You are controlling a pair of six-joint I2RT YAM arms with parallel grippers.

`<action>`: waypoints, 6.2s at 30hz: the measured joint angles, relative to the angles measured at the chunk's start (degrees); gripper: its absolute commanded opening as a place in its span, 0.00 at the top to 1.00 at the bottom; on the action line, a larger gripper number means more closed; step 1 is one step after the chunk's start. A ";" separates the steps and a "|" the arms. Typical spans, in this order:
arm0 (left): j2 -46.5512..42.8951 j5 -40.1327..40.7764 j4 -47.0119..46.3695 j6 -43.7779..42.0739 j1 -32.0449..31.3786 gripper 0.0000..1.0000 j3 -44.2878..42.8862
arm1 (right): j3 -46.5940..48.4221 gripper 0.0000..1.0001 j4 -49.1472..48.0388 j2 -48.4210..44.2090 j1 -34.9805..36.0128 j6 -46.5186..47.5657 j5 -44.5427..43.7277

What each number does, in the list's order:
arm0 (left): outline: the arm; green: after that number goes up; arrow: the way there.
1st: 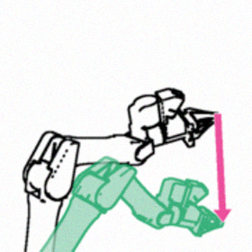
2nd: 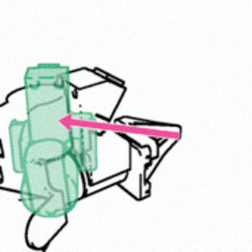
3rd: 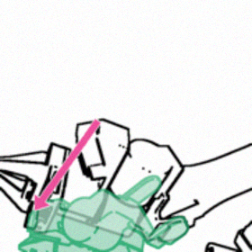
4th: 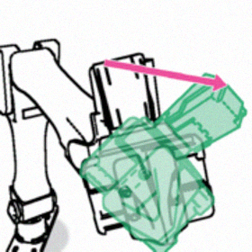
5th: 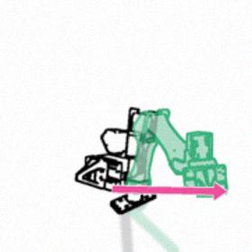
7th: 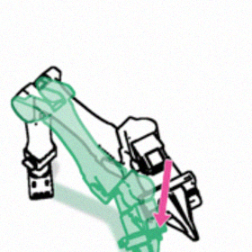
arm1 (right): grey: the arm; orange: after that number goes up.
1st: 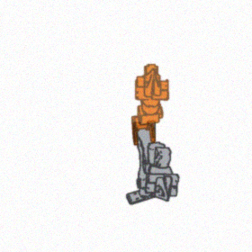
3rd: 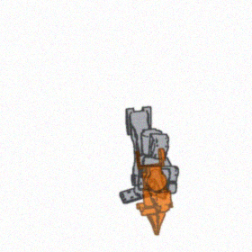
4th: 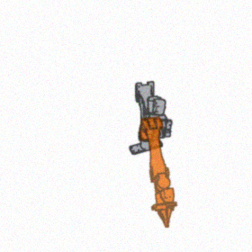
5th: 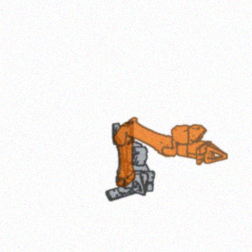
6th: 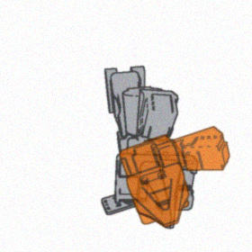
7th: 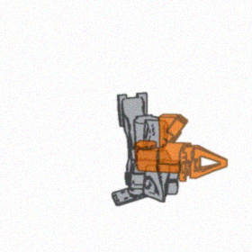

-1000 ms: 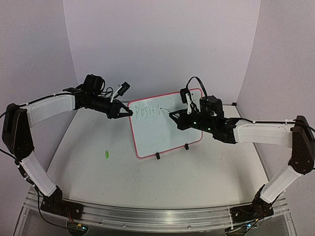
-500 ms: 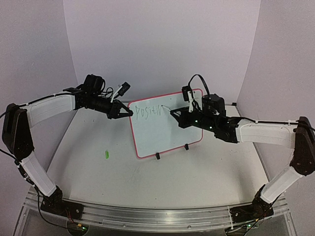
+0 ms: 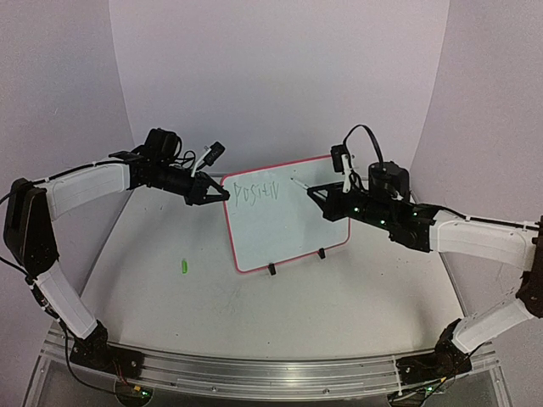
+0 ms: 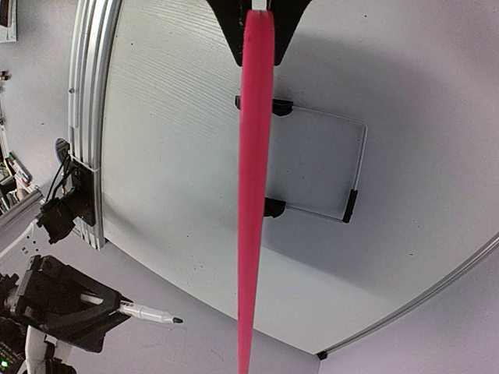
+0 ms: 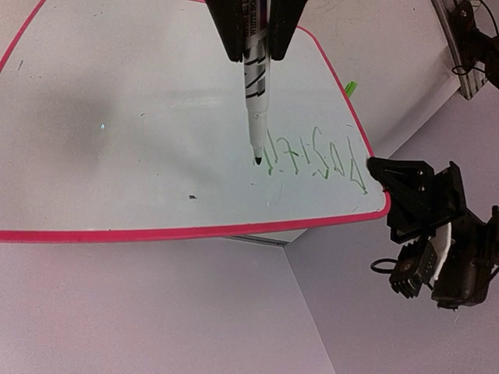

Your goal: Write a sentence on the whiteboard

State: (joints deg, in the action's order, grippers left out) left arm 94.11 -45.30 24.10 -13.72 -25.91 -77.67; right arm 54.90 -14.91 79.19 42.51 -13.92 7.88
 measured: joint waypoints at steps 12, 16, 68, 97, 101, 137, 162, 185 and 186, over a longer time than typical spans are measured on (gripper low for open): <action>0.00 0.00 -0.01 0.00 -0.03 1.00 0.00 | 1.09 1.00 1.28 4.32 -0.09 1.47 0.17; 0.00 0.00 0.00 0.00 -0.03 1.00 0.00 | 2.53 1.00 1.64 5.29 -0.09 1.95 0.54; 0.00 0.04 0.00 -0.02 -0.09 1.00 0.00 | 1.86 1.00 1.80 4.90 1.54 0.84 -0.83; -0.02 0.14 -0.02 -0.02 -0.20 1.00 0.00 | 5.85 1.00 0.71 8.99 1.68 2.59 -3.79; -0.02 0.27 -0.02 -0.02 -0.25 1.00 0.00 | 5.85 1.00 0.71 8.99 1.68 2.71 -3.95; -0.02 0.52 0.11 -0.31 -0.70 1.00 -0.24 | 2.73 1.00 -0.89 8.01 1.70 1.87 -5.62; -0.02 0.92 0.13 -0.10 -0.82 1.00 -0.33 | 2.77 1.00 0.06 6.29 2.16 1.67 -11.37; -0.02 0.92 0.13 -0.42 -0.94 1.00 -0.33 | 3.93 1.00 -0.03 7.07 1.90 3.15 -6.99; -0.02 0.92 0.13 -0.42 -0.96 1.00 -0.33 | 3.93 1.00 -0.03 7.10 1.90 3.16 -7.22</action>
State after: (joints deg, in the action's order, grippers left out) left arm 94.08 -44.38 24.23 -14.13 -26.87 -78.00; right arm 58.83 -14.94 86.29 44.40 -10.76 0.66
